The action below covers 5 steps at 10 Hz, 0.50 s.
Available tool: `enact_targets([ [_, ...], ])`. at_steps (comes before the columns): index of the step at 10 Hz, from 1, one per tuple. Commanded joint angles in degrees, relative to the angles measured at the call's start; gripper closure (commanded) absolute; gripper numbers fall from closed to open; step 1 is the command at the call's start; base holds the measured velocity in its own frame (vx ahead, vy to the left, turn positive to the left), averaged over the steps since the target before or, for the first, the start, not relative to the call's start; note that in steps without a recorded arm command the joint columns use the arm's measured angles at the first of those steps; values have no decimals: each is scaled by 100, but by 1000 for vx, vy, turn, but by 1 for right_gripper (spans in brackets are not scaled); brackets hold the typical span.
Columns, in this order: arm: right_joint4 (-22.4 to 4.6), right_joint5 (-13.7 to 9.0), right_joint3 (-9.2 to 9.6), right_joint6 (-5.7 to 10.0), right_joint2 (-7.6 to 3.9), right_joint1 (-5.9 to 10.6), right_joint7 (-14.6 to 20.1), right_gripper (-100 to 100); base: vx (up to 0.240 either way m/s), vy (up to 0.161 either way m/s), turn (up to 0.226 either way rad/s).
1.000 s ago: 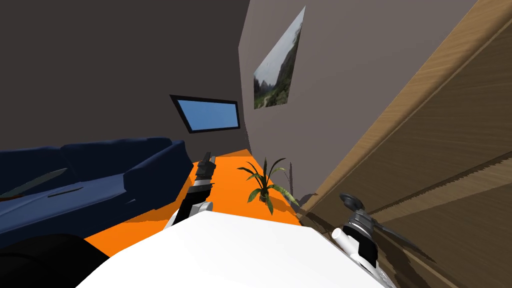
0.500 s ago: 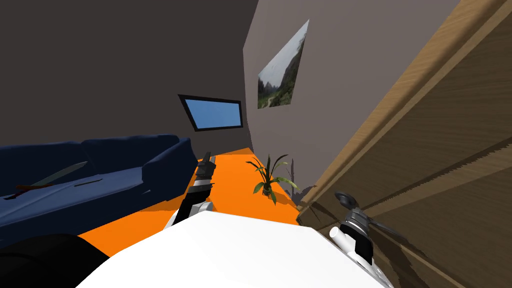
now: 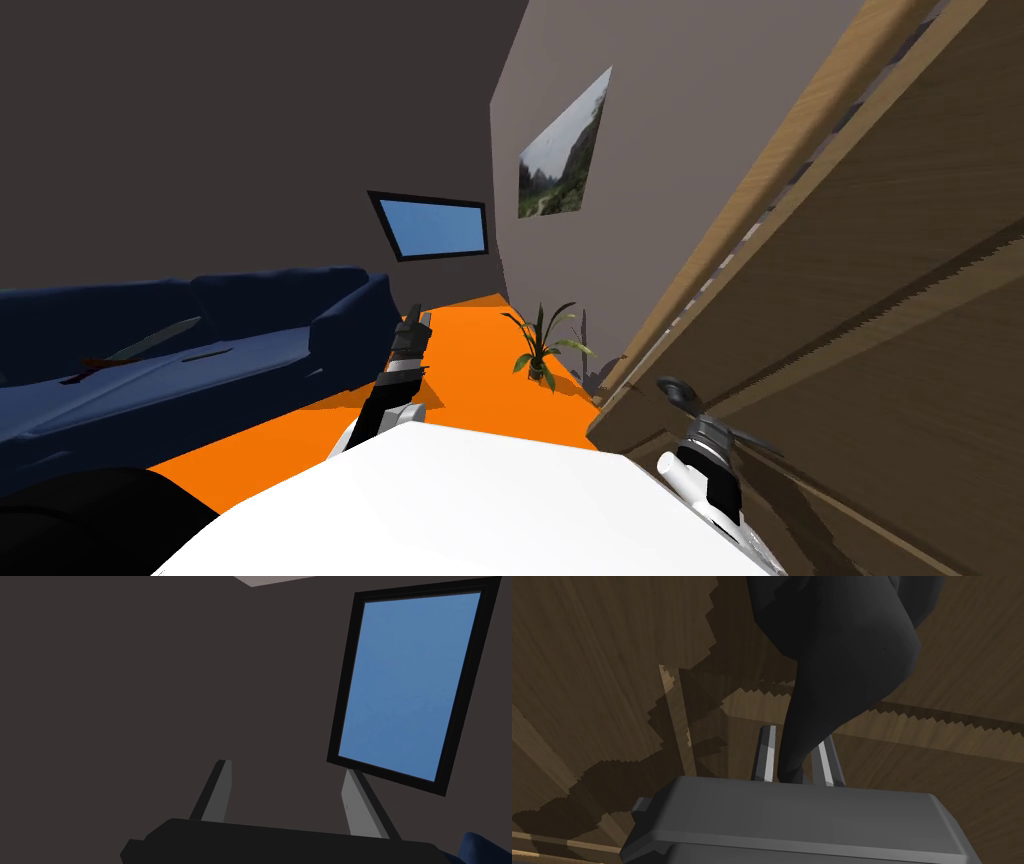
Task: Pull the door open
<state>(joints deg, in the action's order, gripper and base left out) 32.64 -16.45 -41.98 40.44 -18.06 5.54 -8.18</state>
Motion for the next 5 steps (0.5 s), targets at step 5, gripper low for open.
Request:
enact_targets([
  [5,101,210,469,-82,-112,-1,322,100,-141,27,16],
])
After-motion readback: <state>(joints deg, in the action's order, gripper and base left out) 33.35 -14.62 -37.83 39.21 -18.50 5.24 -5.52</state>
